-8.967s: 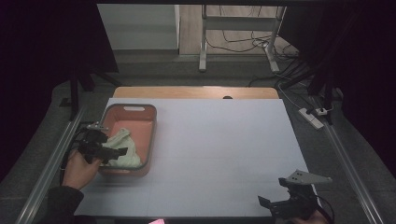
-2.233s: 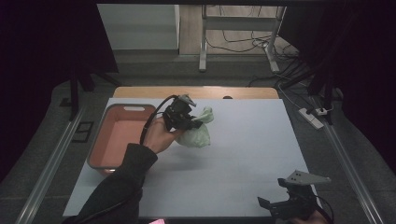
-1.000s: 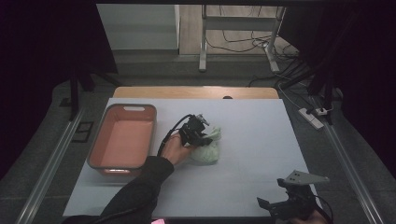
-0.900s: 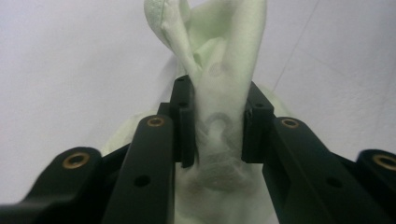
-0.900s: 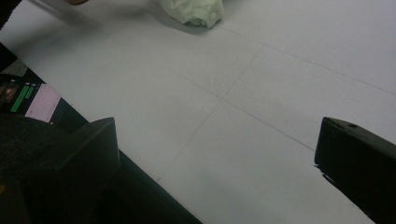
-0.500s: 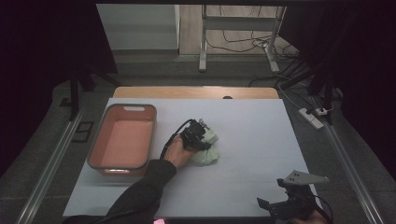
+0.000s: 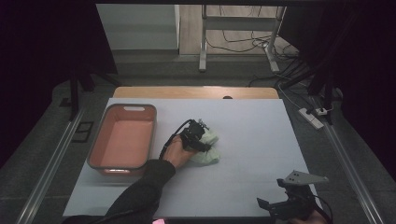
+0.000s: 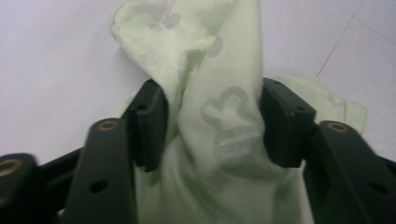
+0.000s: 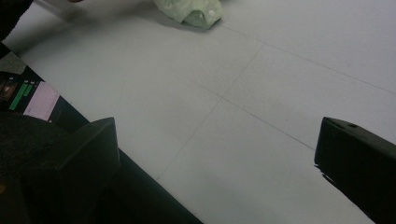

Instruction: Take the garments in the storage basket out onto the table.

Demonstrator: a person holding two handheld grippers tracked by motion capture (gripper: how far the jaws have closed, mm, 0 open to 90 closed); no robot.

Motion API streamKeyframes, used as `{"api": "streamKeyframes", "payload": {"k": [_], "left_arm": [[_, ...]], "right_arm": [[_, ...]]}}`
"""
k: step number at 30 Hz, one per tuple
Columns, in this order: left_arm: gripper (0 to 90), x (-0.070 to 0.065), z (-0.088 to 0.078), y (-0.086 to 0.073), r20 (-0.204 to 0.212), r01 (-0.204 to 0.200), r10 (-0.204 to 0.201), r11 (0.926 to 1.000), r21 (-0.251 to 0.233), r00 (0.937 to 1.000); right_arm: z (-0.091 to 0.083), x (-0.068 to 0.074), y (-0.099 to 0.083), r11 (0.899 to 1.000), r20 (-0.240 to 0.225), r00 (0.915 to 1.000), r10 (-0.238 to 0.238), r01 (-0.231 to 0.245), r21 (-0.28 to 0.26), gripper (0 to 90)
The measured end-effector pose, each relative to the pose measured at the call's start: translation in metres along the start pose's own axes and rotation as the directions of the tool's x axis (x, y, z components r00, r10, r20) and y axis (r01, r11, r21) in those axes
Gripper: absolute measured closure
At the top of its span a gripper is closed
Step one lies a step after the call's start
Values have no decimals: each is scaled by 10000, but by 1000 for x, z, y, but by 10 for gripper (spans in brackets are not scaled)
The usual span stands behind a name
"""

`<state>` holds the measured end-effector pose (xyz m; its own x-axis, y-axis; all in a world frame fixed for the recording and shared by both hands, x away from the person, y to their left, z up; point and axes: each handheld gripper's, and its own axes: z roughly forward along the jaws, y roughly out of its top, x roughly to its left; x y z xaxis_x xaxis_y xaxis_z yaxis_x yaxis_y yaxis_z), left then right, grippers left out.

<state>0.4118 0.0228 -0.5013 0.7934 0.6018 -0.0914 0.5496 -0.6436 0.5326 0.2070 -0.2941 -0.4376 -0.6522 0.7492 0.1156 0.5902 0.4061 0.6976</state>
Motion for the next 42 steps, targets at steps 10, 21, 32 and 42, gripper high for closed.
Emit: {"api": "streamKeyframes", "payload": {"k": [10, 21, 32, 42], "left_arm": [[307, -3, -6, 3, -56, -52, 52, 10000, -64, 10000], [112, -2, -23, 0, 108, -242, 245, 9994, -255, 9996], [0, -1, -46, -13, 590, -499, 534, 9970, -594, 9968], [0, -3, -66, -27, 294, -765, 798, 9919, -1010, 9964]], "right_arm": [[0, 0, 0, 10000, 3, 10000, -23, 23, -15, 0], [0, 0, 0, 10000, 37, 10000, -2, 2, 13, 0], [0, 0, 0, 10000, -28, 10000, 63, -63, 11, 0], [1, -1, 0, 10000, -20, 10000, 95, -95, 19, 0]]}}
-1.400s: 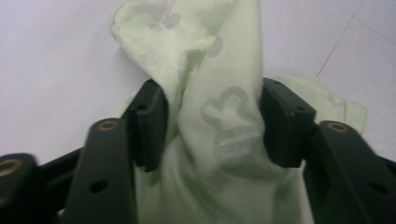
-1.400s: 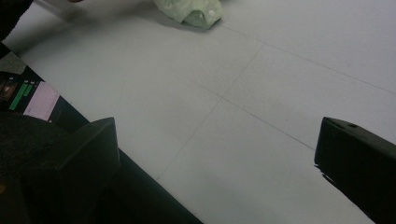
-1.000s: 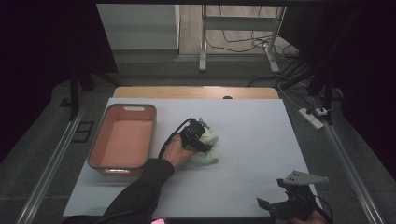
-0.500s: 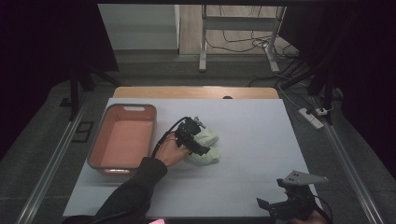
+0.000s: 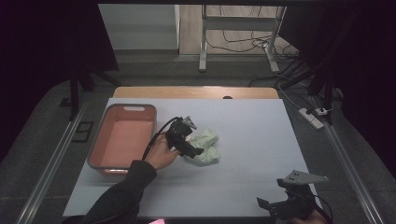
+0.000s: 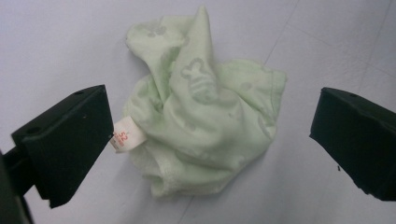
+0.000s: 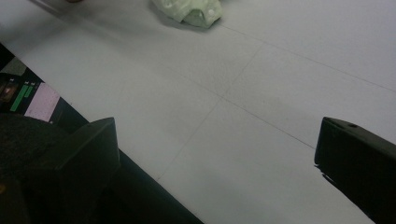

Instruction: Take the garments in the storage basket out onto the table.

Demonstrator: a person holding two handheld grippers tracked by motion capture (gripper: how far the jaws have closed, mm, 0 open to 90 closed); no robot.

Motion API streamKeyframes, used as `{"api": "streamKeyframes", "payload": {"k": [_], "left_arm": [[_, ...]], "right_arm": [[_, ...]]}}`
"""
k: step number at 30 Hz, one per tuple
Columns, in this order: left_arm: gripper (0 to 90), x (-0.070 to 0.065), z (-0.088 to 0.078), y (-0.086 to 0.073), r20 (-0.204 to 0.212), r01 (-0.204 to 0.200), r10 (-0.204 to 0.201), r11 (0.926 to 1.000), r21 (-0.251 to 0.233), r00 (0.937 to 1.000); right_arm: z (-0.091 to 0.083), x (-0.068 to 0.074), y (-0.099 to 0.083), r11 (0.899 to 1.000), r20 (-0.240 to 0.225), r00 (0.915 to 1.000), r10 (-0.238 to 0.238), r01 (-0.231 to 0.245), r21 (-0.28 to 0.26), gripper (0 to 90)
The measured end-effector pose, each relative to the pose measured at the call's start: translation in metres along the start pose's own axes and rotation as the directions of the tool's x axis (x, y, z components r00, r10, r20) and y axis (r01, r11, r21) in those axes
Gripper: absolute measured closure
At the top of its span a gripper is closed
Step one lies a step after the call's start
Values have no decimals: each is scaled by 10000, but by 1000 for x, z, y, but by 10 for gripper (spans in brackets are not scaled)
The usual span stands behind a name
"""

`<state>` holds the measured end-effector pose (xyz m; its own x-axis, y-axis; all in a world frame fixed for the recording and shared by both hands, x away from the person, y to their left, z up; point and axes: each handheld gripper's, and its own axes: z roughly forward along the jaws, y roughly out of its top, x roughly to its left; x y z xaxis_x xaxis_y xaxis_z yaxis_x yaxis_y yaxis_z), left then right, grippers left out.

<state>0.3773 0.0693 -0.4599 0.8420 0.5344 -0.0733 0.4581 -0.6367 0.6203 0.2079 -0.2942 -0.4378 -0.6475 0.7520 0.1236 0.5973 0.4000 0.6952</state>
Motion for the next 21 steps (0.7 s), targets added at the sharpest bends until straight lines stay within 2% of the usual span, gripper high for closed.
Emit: {"api": "streamKeyframes", "payload": {"k": [8, 16, 18, 21], "left_arm": [[0, -3, -11, -14, 310, -116, 119, 9999, -91, 9994], [0, -4, -26, -27, 342, -166, 172, 9997, -185, 9993], [0, -7, -29, -29, 203, -220, 223, 9996, -178, 9995], [0, -8, -30, -30, 208, -177, 181, 9996, -205, 9996]], "right_arm": [[0, 0, 0, 10000, 6, 10000, 2, -2, 12, 0], [0, 0, 0, 10000, 5, 10000, -11, 11, 16, 0], [0, 0, 0, 10000, 14, 10000, -26, 26, 20, 0], [0, 0, 0, 10000, 15, 10000, -28, 28, 20, 0]]}}
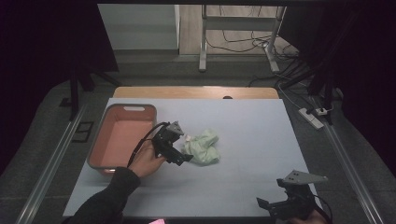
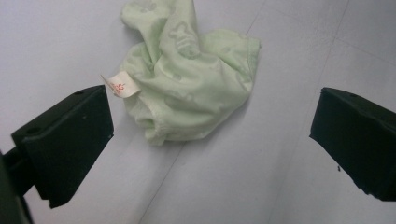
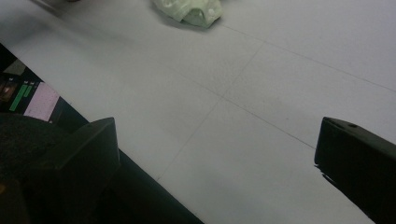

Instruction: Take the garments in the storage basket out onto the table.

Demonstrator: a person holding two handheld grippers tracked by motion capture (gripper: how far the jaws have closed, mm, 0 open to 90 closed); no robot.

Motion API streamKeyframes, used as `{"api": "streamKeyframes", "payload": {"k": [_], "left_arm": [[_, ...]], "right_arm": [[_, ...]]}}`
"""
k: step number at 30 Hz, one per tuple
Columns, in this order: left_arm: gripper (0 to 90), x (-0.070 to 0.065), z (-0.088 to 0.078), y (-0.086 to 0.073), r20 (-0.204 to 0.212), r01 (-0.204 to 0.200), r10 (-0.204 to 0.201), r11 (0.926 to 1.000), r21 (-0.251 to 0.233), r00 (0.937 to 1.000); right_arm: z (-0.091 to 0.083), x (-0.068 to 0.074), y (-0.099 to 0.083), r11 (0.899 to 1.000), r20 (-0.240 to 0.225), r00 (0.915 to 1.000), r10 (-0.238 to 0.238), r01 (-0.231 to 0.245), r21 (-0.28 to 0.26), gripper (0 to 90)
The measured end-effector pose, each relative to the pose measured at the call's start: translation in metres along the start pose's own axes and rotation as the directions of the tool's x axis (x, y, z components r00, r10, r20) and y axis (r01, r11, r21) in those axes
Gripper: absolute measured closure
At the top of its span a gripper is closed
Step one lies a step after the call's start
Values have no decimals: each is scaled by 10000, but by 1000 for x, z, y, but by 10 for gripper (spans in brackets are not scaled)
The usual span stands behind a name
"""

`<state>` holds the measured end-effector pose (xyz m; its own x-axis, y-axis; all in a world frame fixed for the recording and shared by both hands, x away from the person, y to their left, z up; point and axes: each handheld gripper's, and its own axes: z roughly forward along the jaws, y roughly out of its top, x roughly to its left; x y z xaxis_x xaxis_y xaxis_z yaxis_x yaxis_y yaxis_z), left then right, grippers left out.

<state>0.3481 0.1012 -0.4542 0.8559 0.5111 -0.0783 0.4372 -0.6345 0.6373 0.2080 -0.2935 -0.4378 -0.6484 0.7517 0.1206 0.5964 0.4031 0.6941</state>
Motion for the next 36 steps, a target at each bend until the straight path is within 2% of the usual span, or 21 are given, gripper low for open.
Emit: {"api": "streamKeyframes", "payload": {"k": [15, 19, 36], "left_arm": [[0, -8, -16, -16, 238, 385, -380, 9990, -221, 9990], [0, -10, -23, -21, 271, 541, -530, 9977, -410, 9982], [0, -24, -51, -52, 109, 856, -849, 9924, -890, 9963]], "right_arm": [[-2, 0, 0, 9999, -36, 10000, -13, 13, -127, 0], [-2, 1, 0, 9999, -43, 10000, -11, 11, -132, 0], [-2, 1, 0, 9999, -25, 10000, -54, 54, -151, 0]]}}
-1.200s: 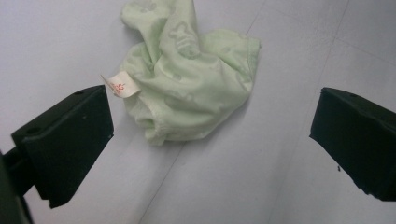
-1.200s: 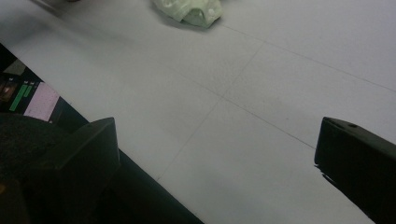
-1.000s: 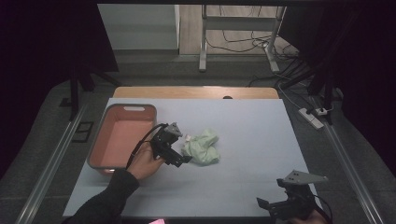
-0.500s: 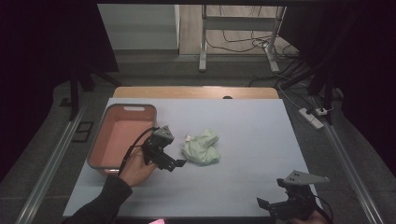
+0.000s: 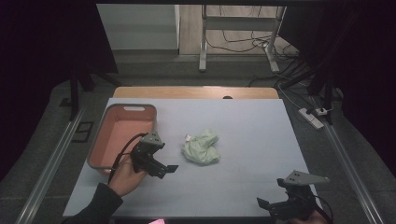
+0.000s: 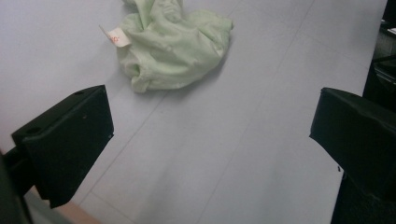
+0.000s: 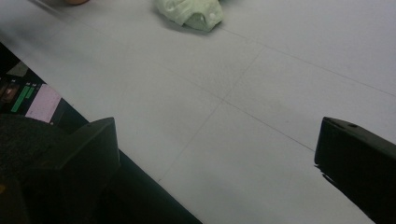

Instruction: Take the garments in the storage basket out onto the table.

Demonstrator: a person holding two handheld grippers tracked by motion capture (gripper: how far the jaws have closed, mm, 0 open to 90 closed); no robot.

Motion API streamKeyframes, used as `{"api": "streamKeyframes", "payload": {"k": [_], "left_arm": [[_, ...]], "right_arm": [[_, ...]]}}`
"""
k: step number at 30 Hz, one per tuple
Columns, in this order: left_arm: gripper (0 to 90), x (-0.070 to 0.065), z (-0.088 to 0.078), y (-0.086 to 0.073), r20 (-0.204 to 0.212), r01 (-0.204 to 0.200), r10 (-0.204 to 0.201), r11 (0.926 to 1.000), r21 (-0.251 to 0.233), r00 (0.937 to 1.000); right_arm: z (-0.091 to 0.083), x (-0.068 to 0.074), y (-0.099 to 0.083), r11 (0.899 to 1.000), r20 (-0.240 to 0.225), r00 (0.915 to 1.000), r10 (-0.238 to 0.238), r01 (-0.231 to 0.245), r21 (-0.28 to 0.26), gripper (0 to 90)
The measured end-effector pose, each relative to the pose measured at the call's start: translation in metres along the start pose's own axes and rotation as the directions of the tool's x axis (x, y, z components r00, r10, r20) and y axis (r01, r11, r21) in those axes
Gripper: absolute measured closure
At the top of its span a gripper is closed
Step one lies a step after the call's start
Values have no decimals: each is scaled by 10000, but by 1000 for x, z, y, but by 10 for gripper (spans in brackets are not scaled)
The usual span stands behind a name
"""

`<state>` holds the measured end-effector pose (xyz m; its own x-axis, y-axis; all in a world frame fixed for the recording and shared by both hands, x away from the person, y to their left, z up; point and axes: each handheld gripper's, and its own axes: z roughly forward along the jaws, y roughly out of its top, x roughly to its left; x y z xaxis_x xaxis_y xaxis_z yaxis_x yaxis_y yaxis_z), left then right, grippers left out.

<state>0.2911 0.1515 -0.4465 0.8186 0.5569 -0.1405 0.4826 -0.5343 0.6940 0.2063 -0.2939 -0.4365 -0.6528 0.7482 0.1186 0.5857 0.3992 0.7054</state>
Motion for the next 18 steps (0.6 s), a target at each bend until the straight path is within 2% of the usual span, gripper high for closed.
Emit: {"api": "streamKeyframes", "payload": {"k": [9, 10, 13, 18], "left_arm": [[0, -5, -25, -28, -140, 496, -500, 9984, -278, 9987], [0, -5, -31, -36, -127, 698, -704, 9967, -411, 9974], [0, -4, -38, -44, -165, 909, -919, 9943, -550, 9956], [0, -1, -54, -63, -235, 1434, -1462, 9853, -925, 9890]], "right_arm": [[0, 1, 0, 10000, 70, 10000, -42, 42, -10, 0], [-1, 0, 0, 10000, 74, 10000, -20, 21, -51, 0], [-1, 0, 0, 10000, 60, 10000, 20, -20, -64, 0], [-1, 0, 0, 9999, 44, 10000, 79, -78, -83, 0]]}}
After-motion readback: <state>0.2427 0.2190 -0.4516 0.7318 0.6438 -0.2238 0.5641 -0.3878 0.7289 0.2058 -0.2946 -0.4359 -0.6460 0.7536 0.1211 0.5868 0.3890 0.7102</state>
